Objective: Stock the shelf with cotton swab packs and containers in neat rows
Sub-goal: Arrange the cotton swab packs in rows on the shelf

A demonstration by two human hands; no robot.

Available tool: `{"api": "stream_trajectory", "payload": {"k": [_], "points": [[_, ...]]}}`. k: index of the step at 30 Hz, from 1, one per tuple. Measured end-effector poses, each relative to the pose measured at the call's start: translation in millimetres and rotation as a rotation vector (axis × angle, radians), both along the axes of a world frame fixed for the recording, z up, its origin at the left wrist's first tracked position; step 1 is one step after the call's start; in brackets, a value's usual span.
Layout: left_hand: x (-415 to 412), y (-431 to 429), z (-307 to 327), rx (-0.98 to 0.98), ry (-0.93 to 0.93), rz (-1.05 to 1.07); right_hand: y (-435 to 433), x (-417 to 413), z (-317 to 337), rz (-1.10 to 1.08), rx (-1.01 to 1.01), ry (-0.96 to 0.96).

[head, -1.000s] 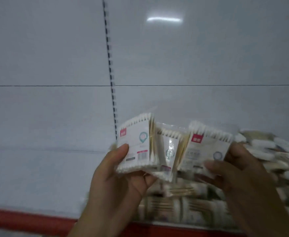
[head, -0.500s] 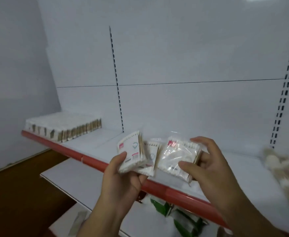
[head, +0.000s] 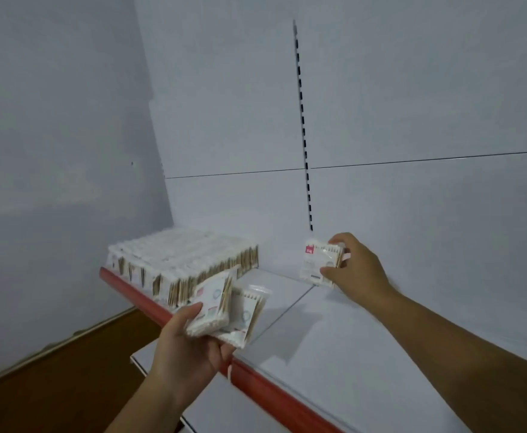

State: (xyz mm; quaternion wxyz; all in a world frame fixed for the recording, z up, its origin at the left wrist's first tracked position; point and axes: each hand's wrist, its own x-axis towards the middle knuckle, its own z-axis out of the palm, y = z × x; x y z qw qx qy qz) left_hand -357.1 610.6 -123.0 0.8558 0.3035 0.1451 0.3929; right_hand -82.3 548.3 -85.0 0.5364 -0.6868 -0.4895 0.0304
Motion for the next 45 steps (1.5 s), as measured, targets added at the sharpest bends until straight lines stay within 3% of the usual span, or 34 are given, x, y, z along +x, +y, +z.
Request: {"api": "stream_trajectory", "payload": {"k": [5, 9, 12, 14, 17, 19, 21, 26, 30, 34, 37, 41, 42, 45], "points": [[-1, 74, -7, -0.064, 0.019, -0.012, 99, -13, -53, -0.083, -0.140, -0.222], [15, 131, -11, -0.057, 0.005, -0.115, 164, -10, -76, -0.213, -0.182, -0.267], [33, 165, -20, -0.071, 0.000, -0.248, 216, -4, -78, -0.310, -0.227, -0.534], [52, 182, -24, -0.103, -0.016, -0.324, 246, -5, -71, -0.344, -0.198, -0.676], [87, 205, -13, -0.058, -0.031, -0.410, 274, -6, -76, -0.432, -0.056, -0.694], [115, 221, -2, -0.074, -0.027, -0.377, 272, 10, -94, -0.434, -0.064, -0.496], [142, 233, 3, -0.091, -0.064, -0.326, 259, 15, -94, -0.355, -0.161, -0.466], [162, 259, -26, -0.075, -0.075, -0.194, 219, 11, -85, -0.259, 0.087, -0.353], [164, 263, -38, -0.010, -0.012, -0.247, 205, 9, -85, -0.100, 0.127, 0.310], [163, 258, -38, 0.130, 0.079, -0.261, 211, 2, -73, 0.075, -0.018, 0.324], [160, 254, -33, 0.287, 0.096, -0.139, 208, 11, -54, -0.033, 0.023, 0.173], [153, 253, -31, 0.418, 0.055, -0.032, 198, 25, -33, -0.392, 0.030, -0.587], [152, 253, -31, 0.429, 0.063, -0.015, 196, 23, -32, -0.431, -0.041, -0.692], [152, 253, -30, 0.393, 0.080, -0.015, 199, 14, -45, -0.444, -0.300, -0.699]]}}
